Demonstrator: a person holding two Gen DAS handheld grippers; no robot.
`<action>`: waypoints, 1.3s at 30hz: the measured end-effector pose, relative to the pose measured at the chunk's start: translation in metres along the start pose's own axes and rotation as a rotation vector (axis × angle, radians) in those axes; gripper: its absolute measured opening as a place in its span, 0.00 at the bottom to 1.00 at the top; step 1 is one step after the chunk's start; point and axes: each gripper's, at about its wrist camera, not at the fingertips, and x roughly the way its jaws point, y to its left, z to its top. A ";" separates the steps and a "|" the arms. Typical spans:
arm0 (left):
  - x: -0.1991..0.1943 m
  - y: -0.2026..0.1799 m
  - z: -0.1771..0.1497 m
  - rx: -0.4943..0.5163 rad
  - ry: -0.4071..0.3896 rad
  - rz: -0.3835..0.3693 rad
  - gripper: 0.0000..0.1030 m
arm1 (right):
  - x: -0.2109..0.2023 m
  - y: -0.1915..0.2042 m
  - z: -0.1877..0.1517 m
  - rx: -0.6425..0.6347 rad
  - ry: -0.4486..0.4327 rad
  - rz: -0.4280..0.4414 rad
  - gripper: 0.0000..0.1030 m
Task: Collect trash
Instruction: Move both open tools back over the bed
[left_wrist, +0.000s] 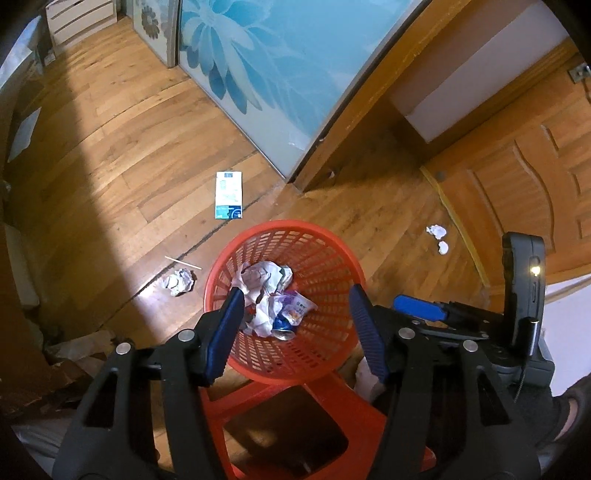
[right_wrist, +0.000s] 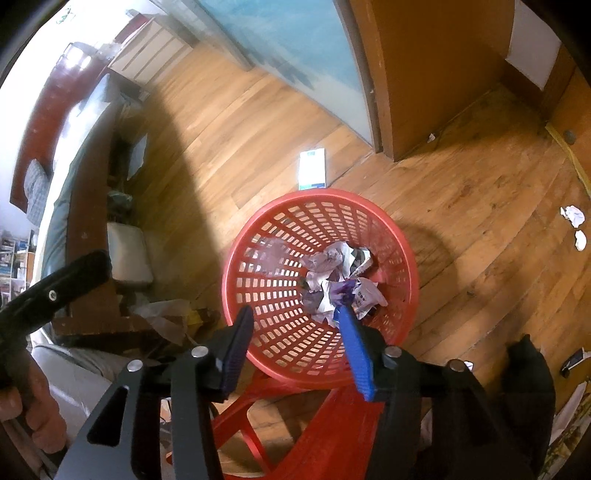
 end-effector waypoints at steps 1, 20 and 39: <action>-0.003 0.002 0.000 -0.004 -0.010 0.002 0.58 | -0.001 0.001 0.001 -0.002 -0.003 0.000 0.49; -0.273 0.250 -0.102 -0.540 -0.667 0.129 0.77 | -0.008 0.258 0.024 -0.564 -0.127 0.149 0.52; -0.305 0.400 -0.236 -0.812 -0.778 0.292 0.77 | 0.030 0.482 -0.014 -0.716 -0.103 0.340 0.52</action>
